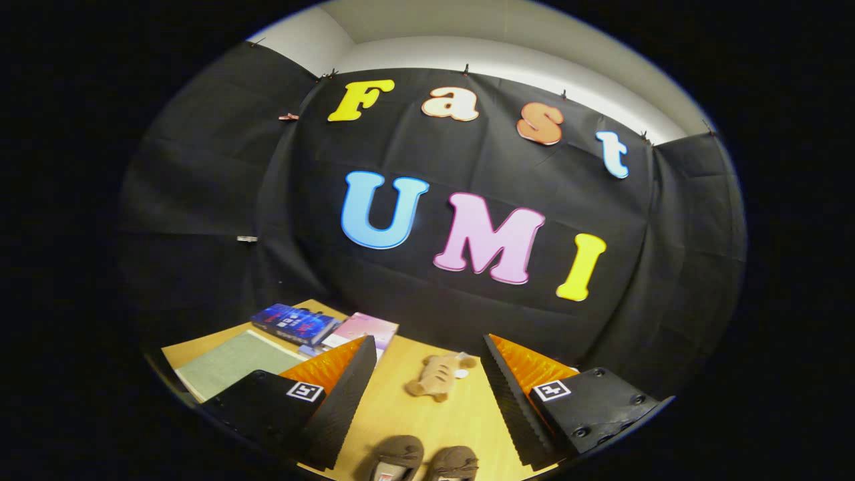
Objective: Open the storage box then place both shoes into the box .Put the left shoe in first, then the right shoe, with the right side of both shoes facing outward in a uniform manner.
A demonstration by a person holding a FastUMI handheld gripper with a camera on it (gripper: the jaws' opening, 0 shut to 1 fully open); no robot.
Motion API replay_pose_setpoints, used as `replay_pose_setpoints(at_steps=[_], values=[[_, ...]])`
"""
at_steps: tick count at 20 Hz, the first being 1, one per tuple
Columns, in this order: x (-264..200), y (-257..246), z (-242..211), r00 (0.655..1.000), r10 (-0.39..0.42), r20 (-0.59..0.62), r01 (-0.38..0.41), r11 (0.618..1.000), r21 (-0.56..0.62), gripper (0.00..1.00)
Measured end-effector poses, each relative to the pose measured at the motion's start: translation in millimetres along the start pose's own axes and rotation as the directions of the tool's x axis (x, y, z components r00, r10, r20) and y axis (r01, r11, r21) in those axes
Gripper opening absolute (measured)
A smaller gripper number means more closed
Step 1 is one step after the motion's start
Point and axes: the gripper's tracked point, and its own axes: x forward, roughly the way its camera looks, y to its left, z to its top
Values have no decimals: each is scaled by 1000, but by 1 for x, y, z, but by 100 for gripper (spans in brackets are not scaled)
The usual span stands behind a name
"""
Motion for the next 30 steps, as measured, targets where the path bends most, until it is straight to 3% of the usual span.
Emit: replay_pose_setpoints(at_steps=[3,5,8,10,13,15,17,21,23,30], values=[[6,35,-14,976,207,-60,-201,975,99,98],[8,61,-18,934,353,-60,-335,919,207,98],[1,107,-35,800,595,-79,-511,744,430,99],[-1,121,-55,714,694,-87,-535,622,572,99],[1,139,-82,582,809,-78,-465,410,785,98],[7,145,-114,519,850,-89,-375,320,870,98],[16,148,-142,477,872,-111,-324,291,900,98],[14,168,-194,373,913,-163,-253,270,929,97],[16,171,-208,338,926,-168,-234,255,938,97],[31,189,-221,274,961,-37,-151,81,985,96]])
